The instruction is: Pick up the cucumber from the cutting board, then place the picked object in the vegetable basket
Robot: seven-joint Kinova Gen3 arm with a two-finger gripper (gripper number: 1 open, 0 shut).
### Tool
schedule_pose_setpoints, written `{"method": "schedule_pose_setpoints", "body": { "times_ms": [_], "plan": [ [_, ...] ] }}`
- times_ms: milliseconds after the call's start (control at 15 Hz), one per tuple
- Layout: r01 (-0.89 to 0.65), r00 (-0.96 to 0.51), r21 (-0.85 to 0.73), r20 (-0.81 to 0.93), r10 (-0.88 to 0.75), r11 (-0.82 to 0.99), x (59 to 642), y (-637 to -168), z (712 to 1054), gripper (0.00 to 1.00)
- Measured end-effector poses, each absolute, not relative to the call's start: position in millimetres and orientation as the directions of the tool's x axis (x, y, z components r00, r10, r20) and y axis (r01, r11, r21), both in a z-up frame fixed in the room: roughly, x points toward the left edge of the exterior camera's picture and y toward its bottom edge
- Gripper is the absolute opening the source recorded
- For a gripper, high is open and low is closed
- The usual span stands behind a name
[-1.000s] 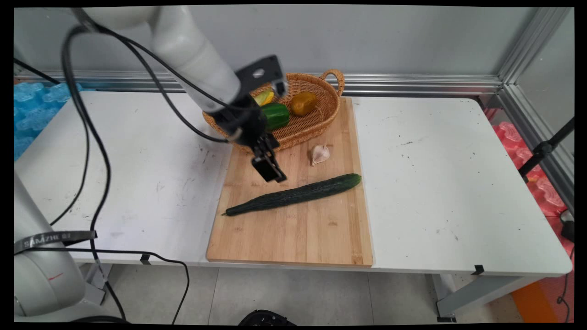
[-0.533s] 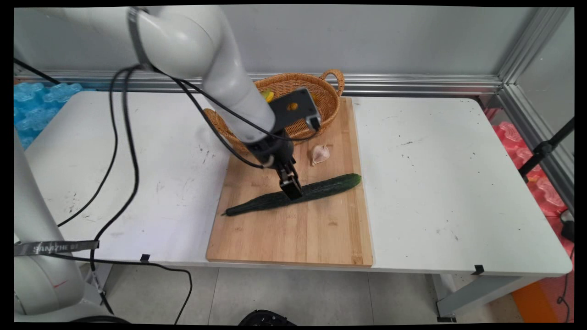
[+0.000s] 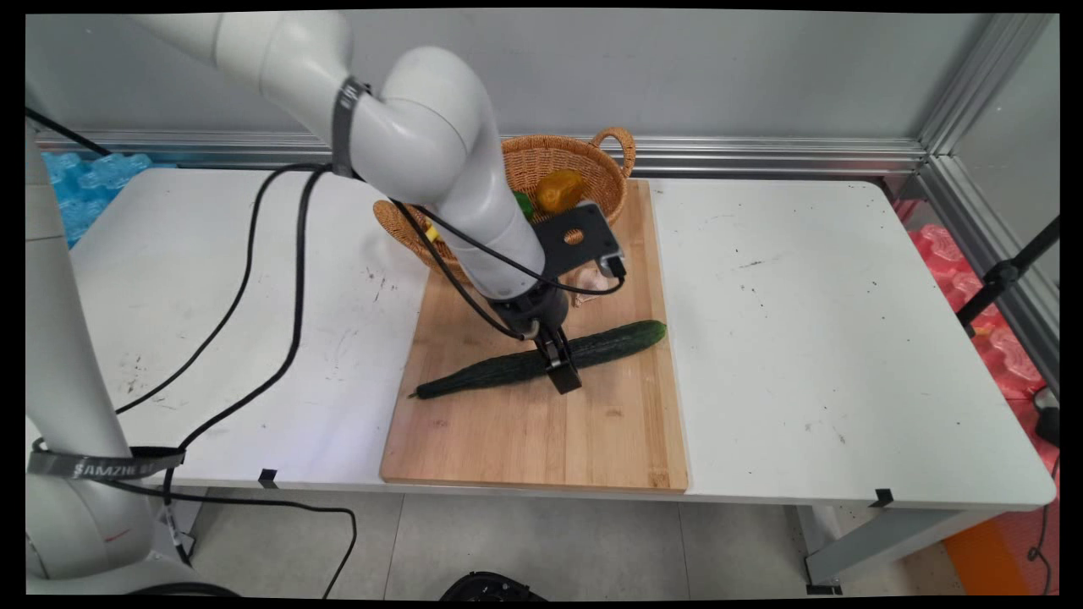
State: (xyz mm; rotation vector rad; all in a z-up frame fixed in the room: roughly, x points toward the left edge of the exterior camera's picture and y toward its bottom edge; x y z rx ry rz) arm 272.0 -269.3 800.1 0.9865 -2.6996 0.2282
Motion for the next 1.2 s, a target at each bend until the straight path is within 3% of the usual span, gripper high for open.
{"method": "schedule_pose_setpoints", "body": {
  "times_ms": [200, 267, 733, 1200],
  "plan": [
    [-0.654, -0.737, -0.061, 0.279, -0.616, 0.754, 266.3, -270.2, 791.6, 1.00],
    [-0.654, -0.737, -0.062, 0.277, -0.616, 0.754, 265.2, -270.5, 790.1, 0.00],
    [-0.650, -0.741, -0.056, 0.271, -0.615, 0.758, 269.1, -267.7, 797.8, 0.00],
    [-0.649, -0.735, -0.061, 0.310, -0.604, 0.759, 293.6, -266.1, 858.0, 0.00]
  ]
}}
